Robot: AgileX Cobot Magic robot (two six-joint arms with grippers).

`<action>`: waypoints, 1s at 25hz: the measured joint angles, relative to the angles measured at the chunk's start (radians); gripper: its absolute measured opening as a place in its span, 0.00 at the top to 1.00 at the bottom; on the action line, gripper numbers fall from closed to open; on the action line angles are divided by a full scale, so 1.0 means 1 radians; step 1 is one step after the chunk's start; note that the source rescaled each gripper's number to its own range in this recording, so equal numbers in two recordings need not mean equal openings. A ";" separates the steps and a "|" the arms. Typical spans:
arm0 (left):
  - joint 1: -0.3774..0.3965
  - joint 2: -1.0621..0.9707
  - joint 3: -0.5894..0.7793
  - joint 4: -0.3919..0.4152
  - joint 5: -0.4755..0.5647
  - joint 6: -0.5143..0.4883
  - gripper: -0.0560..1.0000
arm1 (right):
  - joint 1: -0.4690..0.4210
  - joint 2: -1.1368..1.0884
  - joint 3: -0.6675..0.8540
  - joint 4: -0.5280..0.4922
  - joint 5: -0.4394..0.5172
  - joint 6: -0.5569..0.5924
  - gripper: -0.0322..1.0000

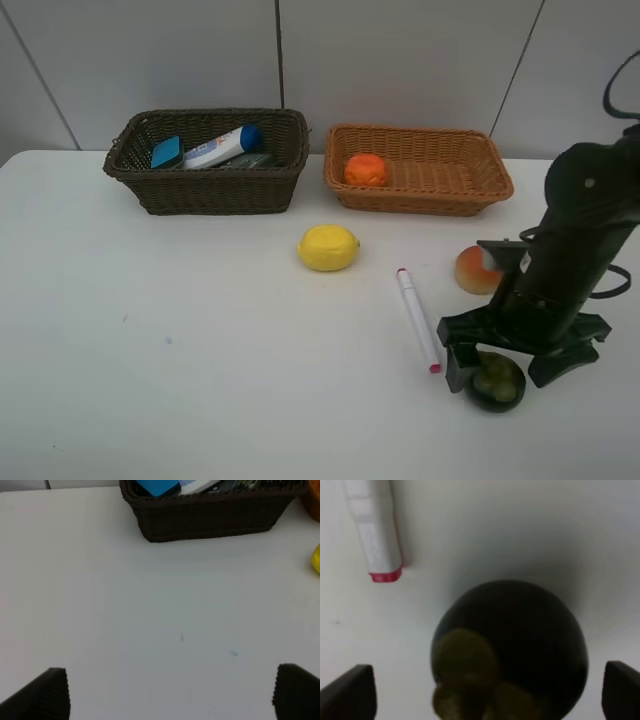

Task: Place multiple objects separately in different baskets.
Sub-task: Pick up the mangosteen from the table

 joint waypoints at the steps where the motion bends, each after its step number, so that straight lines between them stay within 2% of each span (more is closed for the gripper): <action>1: 0.000 0.000 0.000 0.000 0.000 0.000 0.00 | 0.000 0.004 0.000 0.001 -0.005 0.000 0.00; 18: 0.000 0.000 0.000 0.000 0.000 0.000 0.00 | 0.000 0.133 -0.001 -0.006 -0.058 0.000 0.02; 20: 0.000 0.000 0.000 0.000 0.000 0.000 0.00 | 0.000 0.133 -0.001 -0.007 -0.058 0.000 0.10; 23: 0.000 0.000 0.000 0.000 0.000 0.000 0.00 | 0.000 0.135 -0.001 -0.007 -0.059 0.000 0.37; 25: 0.000 0.000 0.000 0.000 0.000 0.000 0.00 | 0.000 0.136 -0.001 -0.007 -0.051 0.000 0.36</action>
